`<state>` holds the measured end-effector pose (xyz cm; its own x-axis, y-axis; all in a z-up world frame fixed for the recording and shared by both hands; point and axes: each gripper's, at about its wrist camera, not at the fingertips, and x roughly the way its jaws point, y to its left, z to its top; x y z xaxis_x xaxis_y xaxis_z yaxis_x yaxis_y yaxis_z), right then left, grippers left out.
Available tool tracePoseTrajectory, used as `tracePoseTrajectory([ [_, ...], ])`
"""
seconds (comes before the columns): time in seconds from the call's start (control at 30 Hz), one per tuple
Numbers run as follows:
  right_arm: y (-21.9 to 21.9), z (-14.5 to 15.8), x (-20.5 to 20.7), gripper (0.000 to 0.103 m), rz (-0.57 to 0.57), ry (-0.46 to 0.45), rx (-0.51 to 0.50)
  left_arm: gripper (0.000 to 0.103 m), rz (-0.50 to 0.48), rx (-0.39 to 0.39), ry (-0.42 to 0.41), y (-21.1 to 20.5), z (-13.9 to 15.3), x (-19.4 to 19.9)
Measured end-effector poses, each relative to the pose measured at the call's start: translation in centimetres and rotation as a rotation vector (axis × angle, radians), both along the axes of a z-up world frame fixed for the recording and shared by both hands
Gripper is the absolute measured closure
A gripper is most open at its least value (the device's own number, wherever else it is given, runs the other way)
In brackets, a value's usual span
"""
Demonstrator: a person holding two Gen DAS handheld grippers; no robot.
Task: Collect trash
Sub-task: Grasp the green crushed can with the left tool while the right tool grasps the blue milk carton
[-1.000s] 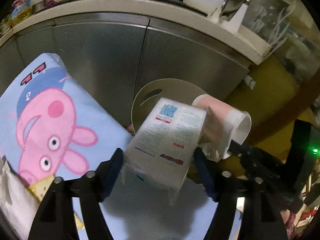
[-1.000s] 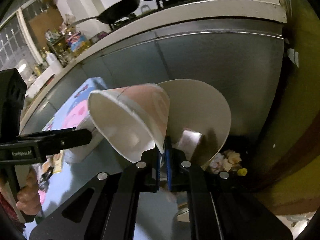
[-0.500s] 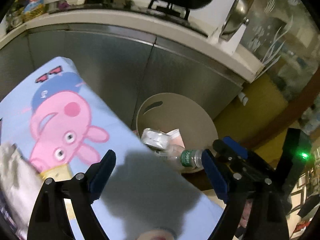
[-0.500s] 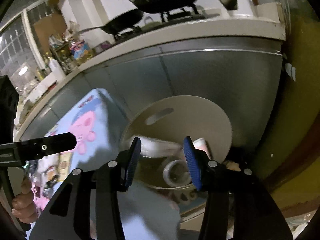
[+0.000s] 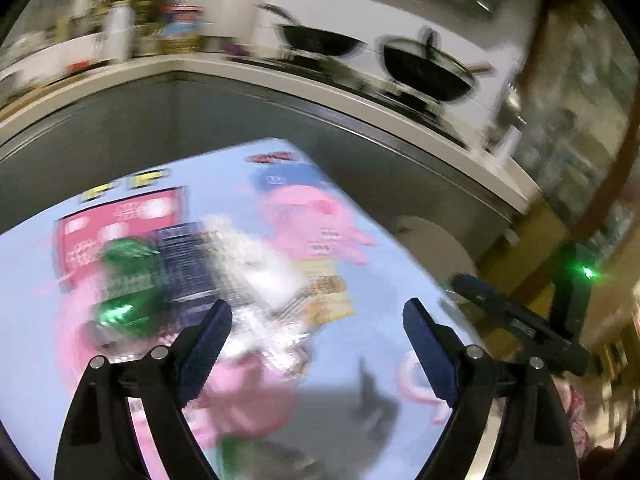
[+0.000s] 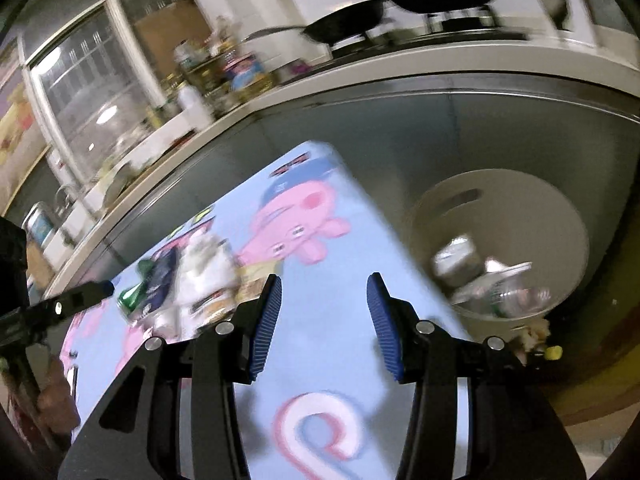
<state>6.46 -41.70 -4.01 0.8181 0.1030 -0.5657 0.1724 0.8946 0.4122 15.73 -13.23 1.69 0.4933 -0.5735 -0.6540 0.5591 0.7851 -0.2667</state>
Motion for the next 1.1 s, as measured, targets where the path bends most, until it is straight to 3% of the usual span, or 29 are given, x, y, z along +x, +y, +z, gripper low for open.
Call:
tracePoseTrajectory([
  [0.13,4.8,0.0,1.7,0.058,0.100,0.019,-0.011,0.016,0.181,0.022,-0.002,7.4,-0.7,1.3],
  [0.23,7.9,-0.1,3.0,0.058,0.164,0.035,-0.014,0.016,0.241,0.030,0.028,10.1,-1.8,2.7],
  [0.33,10.9,-0.1,4.1,0.058,0.218,0.047,-0.026,0.005,0.260,0.028,0.051,10.5,-3.0,4.3],
  [0.43,13.2,0.0,5.4,0.058,0.263,0.056,-0.045,0.005,0.240,0.057,0.069,9.4,-4.5,5.7],
  [0.57,15.2,-0.1,7.0,0.049,0.302,0.069,-0.071,0.005,0.193,0.093,0.064,7.4,-5.8,6.6],
  [0.6,15.7,-0.2,7.4,0.049,0.310,0.073,-0.079,0.010,0.191,0.107,0.055,7.0,-6.1,6.9],
  [0.63,16.2,-0.2,7.8,0.049,0.318,0.077,-0.085,0.022,0.187,0.110,0.053,6.8,-6.3,6.9],
  [0.73,17.2,-0.4,8.8,0.047,0.338,0.084,-0.101,0.037,0.173,0.103,0.040,7.1,-6.5,7.1],
  [0.93,19.1,-1.1,10.8,0.046,0.378,0.102,-0.135,0.050,0.200,0.041,0.014,10.9,-5.4,5.6],
  [1.1,20.8,-2.2,12.1,0.046,0.395,0.128,-0.195,0.058,0.198,-0.033,0.053,14.3,-5.5,3.2],
])
